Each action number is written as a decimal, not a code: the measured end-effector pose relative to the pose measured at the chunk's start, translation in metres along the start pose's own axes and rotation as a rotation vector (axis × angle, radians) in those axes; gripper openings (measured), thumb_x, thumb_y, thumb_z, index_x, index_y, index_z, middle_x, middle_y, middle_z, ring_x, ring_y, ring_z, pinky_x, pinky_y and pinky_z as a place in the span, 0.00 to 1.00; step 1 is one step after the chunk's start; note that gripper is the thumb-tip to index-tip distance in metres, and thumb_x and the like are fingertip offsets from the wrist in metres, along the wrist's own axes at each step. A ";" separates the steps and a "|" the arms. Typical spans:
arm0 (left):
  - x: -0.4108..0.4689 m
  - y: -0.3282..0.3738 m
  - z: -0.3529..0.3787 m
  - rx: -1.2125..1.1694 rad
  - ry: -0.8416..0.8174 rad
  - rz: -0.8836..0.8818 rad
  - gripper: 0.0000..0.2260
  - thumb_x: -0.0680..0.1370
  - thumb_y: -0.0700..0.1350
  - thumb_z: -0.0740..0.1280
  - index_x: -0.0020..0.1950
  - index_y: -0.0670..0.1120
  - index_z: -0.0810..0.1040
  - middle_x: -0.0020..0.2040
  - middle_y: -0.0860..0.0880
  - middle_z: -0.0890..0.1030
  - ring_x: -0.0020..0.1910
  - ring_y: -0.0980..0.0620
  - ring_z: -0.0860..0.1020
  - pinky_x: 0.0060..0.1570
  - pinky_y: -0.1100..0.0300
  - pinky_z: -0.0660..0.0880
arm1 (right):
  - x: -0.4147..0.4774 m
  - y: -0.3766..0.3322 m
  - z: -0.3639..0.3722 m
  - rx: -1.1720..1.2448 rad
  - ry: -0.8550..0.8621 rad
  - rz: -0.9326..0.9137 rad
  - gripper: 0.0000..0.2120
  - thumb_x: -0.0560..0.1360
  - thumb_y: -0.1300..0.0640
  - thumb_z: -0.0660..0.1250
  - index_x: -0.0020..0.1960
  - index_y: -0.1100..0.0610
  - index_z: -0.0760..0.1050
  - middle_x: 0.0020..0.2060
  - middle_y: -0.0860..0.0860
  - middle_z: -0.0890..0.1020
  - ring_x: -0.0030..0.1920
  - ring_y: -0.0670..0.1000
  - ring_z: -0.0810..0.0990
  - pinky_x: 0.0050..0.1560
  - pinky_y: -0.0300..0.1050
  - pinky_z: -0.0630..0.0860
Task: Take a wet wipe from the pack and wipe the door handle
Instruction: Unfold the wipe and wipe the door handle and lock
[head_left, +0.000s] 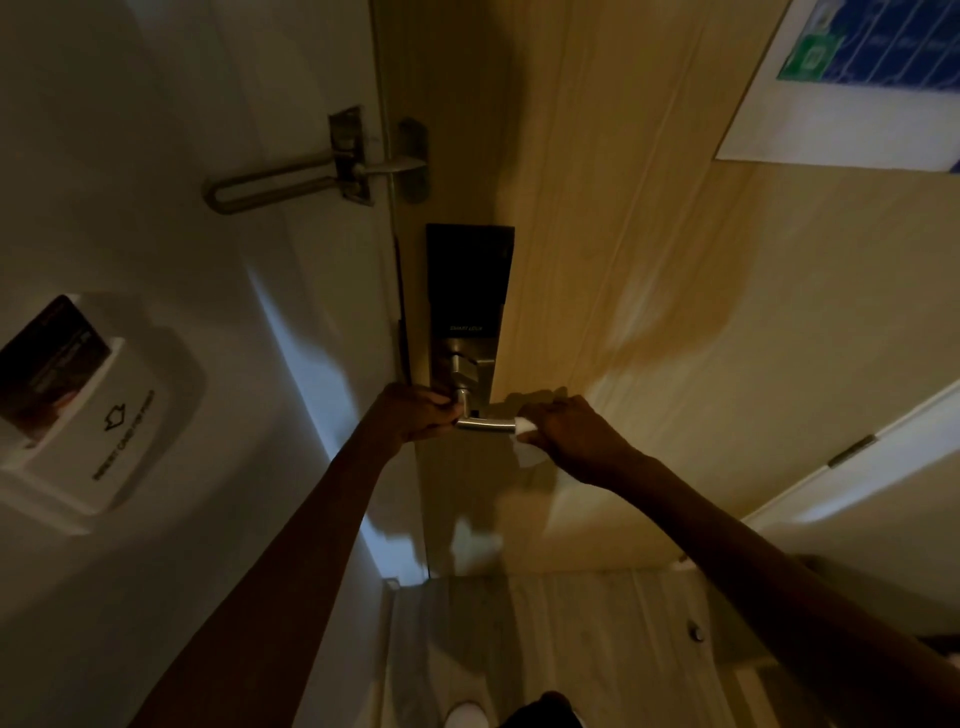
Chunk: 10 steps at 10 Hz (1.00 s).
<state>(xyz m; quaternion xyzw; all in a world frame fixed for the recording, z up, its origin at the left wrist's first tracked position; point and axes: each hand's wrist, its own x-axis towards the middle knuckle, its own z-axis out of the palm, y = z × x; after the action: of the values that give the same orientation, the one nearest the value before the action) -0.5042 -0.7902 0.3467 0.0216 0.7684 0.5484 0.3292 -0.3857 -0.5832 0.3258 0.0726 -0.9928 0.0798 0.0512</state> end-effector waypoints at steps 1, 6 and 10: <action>0.000 0.001 -0.002 0.031 -0.015 0.034 0.17 0.71 0.40 0.73 0.58 0.37 0.78 0.50 0.43 0.80 0.47 0.47 0.80 0.57 0.52 0.78 | -0.008 0.009 0.002 -0.033 -0.011 0.018 0.14 0.78 0.52 0.64 0.59 0.58 0.73 0.47 0.57 0.82 0.46 0.58 0.80 0.49 0.50 0.72; 0.011 -0.001 -0.003 0.090 -0.027 0.084 0.08 0.72 0.39 0.73 0.50 0.41 0.80 0.42 0.47 0.81 0.36 0.57 0.81 0.43 0.64 0.80 | -0.010 0.004 -0.010 -0.094 0.028 -0.094 0.17 0.73 0.59 0.71 0.60 0.62 0.75 0.51 0.61 0.82 0.50 0.62 0.80 0.49 0.52 0.75; 0.006 -0.007 -0.002 -0.166 -0.068 0.121 0.09 0.71 0.27 0.68 0.40 0.41 0.78 0.29 0.52 0.84 0.31 0.55 0.82 0.35 0.63 0.81 | -0.015 0.021 -0.019 0.253 -0.037 0.043 0.15 0.79 0.52 0.64 0.64 0.54 0.74 0.53 0.50 0.79 0.52 0.49 0.76 0.45 0.28 0.65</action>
<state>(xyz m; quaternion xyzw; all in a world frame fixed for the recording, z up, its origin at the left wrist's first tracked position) -0.5082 -0.7923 0.3383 0.0593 0.7059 0.6280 0.3221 -0.3722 -0.5577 0.3392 0.0589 -0.9770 0.2039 0.0216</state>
